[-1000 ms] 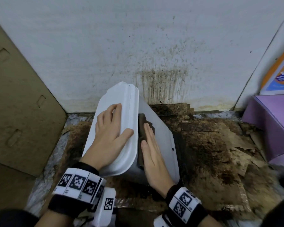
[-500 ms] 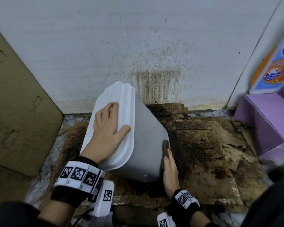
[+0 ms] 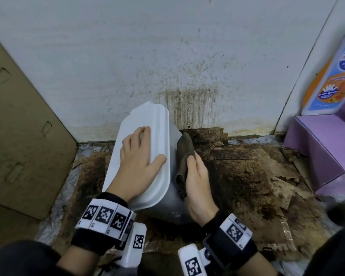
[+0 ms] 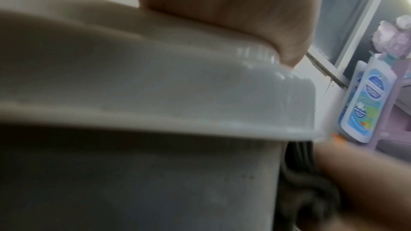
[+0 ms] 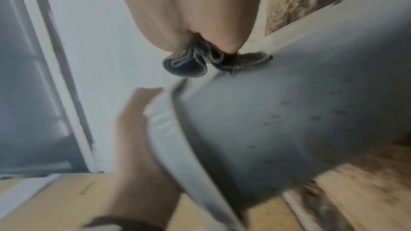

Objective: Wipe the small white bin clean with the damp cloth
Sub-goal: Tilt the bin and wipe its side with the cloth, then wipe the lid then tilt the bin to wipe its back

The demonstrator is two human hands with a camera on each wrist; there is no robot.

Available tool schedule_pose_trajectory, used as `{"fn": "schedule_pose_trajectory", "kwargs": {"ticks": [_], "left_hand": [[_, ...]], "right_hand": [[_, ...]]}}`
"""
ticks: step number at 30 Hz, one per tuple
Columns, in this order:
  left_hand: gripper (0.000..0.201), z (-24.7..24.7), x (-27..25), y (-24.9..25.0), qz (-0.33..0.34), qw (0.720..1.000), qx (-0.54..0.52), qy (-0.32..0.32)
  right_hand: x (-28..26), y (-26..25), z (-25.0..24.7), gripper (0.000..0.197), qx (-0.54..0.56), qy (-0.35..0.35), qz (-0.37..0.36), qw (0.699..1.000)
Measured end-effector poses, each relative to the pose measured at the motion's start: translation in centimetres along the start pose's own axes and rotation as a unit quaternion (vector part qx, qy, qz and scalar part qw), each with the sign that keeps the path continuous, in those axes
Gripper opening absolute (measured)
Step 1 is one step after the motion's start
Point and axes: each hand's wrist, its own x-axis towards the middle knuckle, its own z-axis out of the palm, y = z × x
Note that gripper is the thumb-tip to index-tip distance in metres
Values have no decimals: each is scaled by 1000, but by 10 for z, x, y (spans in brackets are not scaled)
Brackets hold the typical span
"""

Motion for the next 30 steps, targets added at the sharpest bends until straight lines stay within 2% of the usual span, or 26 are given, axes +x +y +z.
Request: {"fn": "schedule_pose_trajectory", "kwargs": {"ticks": [3, 7, 10, 15, 17, 20, 21, 22, 23, 26, 27, 28, 30], "left_hand": [[85, 5, 2, 12, 6, 1000, 6, 3], [70, 20, 6, 31, -15, 998, -50, 43], [70, 27, 6, 43, 15, 995, -65, 74], [64, 25, 6, 69, 3, 975, -211, 74], [52, 23, 7, 77, -7, 949, -306, 74], [33, 14, 8, 84, -52, 860, -504, 65], [31, 10, 9, 82, -61, 841, -533, 66], [30, 6, 9, 79, -66, 843, -530, 64], [30, 2, 9, 74, -73, 859, -502, 61], [31, -4, 6, 55, -94, 943, -315, 53], [36, -5, 3, 50, -102, 963, -247, 46], [41, -4, 1, 48, -113, 973, -199, 35], [51, 1, -4, 47, -147, 974, -174, 7]], "right_hand": [[5, -28, 4, 39, 22, -43, -34, 998], [7, -45, -3, 43, -78, -80, -87, 990], [9, -52, -13, 55, -136, -106, -86, 981], [11, -62, -33, 73, -248, -133, -126, 951], [15, -65, -42, 71, -263, -122, -134, 948], [18, -70, -57, 63, -263, -110, -122, 951], [18, -72, -62, 61, -264, -108, -114, 951], [17, -75, -66, 60, -266, -107, -106, 952], [16, -78, -71, 59, -271, -105, -98, 952], [12, -86, -86, 61, -283, -98, -83, 950], [11, -88, -90, 63, -286, -97, -79, 950], [10, -89, -93, 67, -289, -96, -72, 950], [7, -92, -95, 76, -300, -93, -51, 948]]}}
